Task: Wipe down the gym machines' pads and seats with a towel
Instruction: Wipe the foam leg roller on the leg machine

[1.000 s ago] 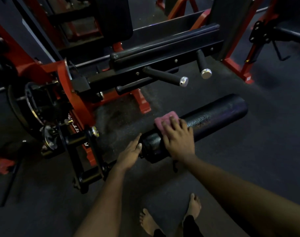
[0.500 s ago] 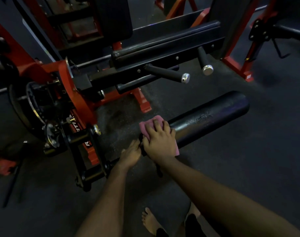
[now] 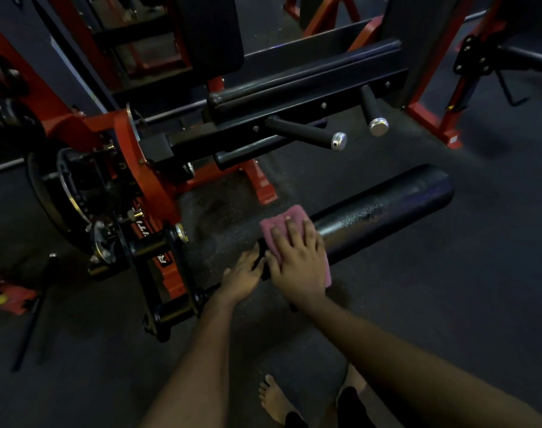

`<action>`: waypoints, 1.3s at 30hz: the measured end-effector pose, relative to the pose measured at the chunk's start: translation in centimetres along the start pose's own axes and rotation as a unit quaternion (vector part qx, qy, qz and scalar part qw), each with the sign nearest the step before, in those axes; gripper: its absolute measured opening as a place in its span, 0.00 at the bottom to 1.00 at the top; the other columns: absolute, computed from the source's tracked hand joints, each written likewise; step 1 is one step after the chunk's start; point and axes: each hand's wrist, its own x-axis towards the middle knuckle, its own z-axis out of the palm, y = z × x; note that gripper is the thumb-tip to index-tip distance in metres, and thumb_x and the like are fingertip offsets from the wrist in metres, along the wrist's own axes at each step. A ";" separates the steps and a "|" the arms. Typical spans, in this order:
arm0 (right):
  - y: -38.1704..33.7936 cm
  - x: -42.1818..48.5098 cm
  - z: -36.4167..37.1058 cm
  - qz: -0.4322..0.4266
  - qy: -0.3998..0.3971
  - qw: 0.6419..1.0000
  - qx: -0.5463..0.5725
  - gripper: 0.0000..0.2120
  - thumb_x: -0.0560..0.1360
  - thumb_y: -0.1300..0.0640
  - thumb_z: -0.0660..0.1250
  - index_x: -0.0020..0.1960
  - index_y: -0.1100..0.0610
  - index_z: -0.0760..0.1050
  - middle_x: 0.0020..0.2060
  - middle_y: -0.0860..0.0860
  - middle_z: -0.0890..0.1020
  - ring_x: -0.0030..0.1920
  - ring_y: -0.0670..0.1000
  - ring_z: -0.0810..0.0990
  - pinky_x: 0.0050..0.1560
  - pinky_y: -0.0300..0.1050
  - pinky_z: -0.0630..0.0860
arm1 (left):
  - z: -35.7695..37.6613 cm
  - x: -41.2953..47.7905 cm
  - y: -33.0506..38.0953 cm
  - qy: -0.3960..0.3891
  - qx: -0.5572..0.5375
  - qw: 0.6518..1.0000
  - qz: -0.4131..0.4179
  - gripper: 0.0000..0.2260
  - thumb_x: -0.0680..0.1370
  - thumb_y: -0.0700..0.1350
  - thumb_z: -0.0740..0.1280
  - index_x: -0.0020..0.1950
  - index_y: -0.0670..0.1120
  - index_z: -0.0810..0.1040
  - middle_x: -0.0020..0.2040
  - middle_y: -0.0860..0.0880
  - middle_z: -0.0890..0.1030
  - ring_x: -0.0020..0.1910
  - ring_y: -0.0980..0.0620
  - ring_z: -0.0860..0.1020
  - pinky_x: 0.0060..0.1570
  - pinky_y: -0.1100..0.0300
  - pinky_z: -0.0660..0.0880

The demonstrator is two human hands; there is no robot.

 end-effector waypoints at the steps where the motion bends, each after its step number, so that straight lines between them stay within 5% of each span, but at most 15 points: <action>1: 1.3 -0.4 -0.1 -0.047 -0.013 0.999 0.000 0.29 0.79 0.40 0.57 0.78 0.47 0.65 0.79 0.53 0.64 0.79 0.62 0.57 0.77 0.63 0.59 | 0.0 -0.1 0.0 0.001 0.001 1.000 -0.003 0.26 0.85 0.61 0.49 0.82 0.60 0.49 0.82 0.56 0.53 0.80 0.53 0.53 0.75 0.39 0.49; 3: 4.4 1.4 -1.3 -0.074 -0.014 0.997 -0.017 0.30 0.76 0.42 0.58 0.77 0.47 0.67 0.78 0.54 0.66 0.77 0.63 0.62 0.75 0.62 0.62 | -0.1 -0.3 0.1 0.001 -0.006 1.000 0.005 0.26 0.85 0.61 0.49 0.82 0.62 0.47 0.82 0.57 0.54 0.80 0.53 0.54 0.74 0.39 0.50; 7: 2.8 3.8 -1.7 0.109 0.020 0.994 -0.007 0.26 0.78 0.43 0.58 0.74 0.49 0.68 0.77 0.55 0.67 0.76 0.63 0.62 0.75 0.61 0.60 | -0.1 -0.4 0.0 0.008 -0.024 1.000 0.014 0.25 0.85 0.61 0.50 0.81 0.65 0.46 0.81 0.57 0.55 0.80 0.52 0.55 0.73 0.37 0.50; 11: 3.1 0.7 -0.4 -0.075 -0.005 0.997 -0.010 0.28 0.79 0.41 0.56 0.78 0.46 0.65 0.79 0.52 0.64 0.79 0.60 0.59 0.76 0.62 0.59 | 0.6 0.0 0.0 0.065 -0.084 0.994 0.005 0.23 0.85 0.58 0.53 0.81 0.61 0.56 0.80 0.57 0.60 0.79 0.53 0.58 0.77 0.43 0.51; 15: 5.0 3.5 -1.5 0.099 0.045 0.994 0.012 0.28 0.76 0.44 0.59 0.76 0.48 0.68 0.76 0.54 0.68 0.76 0.62 0.63 0.75 0.60 0.62 | 1.5 0.6 1.3 0.155 -0.204 0.967 -0.003 0.21 0.86 0.58 0.51 0.78 0.57 0.66 0.78 0.54 0.67 0.77 0.51 0.64 0.76 0.40 0.56; 20: 5.4 2.1 -0.8 -0.050 0.028 0.998 -0.002 0.30 0.76 0.44 0.58 0.78 0.47 0.67 0.78 0.52 0.67 0.78 0.60 0.62 0.76 0.61 0.59 | 1.7 1.9 5.4 0.204 -0.218 0.954 -0.011 0.20 0.87 0.52 0.51 0.70 0.44 0.75 0.68 0.44 0.76 0.67 0.48 0.74 0.66 0.55 0.68; 24: 4.7 3.3 -1.3 0.099 0.045 0.994 0.020 0.29 0.75 0.46 0.60 0.76 0.48 0.68 0.77 0.53 0.67 0.77 0.61 0.61 0.76 0.60 0.59 | 2.8 1.8 5.9 0.229 -0.195 0.954 -0.012 0.19 0.87 0.49 0.52 0.71 0.42 0.74 0.69 0.43 0.76 0.68 0.45 0.73 0.64 0.60 0.64; 28: 7.2 2.9 -1.3 -0.051 0.029 0.998 -0.005 0.29 0.77 0.45 0.60 0.77 0.46 0.67 0.77 0.51 0.68 0.77 0.60 0.63 0.76 0.60 0.59 | 3.3 1.8 6.0 0.252 -0.190 0.949 -0.015 0.19 0.87 0.49 0.52 0.71 0.42 0.74 0.69 0.43 0.76 0.67 0.46 0.73 0.64 0.61 0.65; 31: 7.0 3.9 -1.9 0.086 0.038 0.995 0.018 0.29 0.76 0.46 0.59 0.76 0.47 0.67 0.76 0.52 0.68 0.76 0.61 0.63 0.76 0.60 0.58 | 3.4 1.6 6.4 0.258 -0.194 0.946 -0.024 0.19 0.87 0.49 0.52 0.73 0.44 0.72 0.71 0.45 0.74 0.70 0.48 0.72 0.64 0.62 0.63; 35: 7.7 3.4 -1.5 -0.061 0.015 0.998 -0.010 0.28 0.77 0.45 0.58 0.77 0.47 0.67 0.76 0.51 0.69 0.77 0.60 0.62 0.75 0.62 0.60 | 3.6 1.5 6.4 0.273 -0.188 0.943 -0.030 0.19 0.87 0.49 0.52 0.73 0.44 0.72 0.71 0.45 0.74 0.69 0.48 0.72 0.63 0.63 0.63; 39: 7.6 4.3 -2.3 0.060 0.025 0.998 0.006 0.29 0.75 0.47 0.60 0.76 0.49 0.68 0.75 0.52 0.69 0.75 0.61 0.64 0.75 0.61 0.60 | 3.7 1.7 6.4 0.281 -0.182 0.942 -0.025 0.19 0.87 0.48 0.53 0.73 0.42 0.73 0.71 0.44 0.75 0.70 0.47 0.72 0.70 0.59 0.65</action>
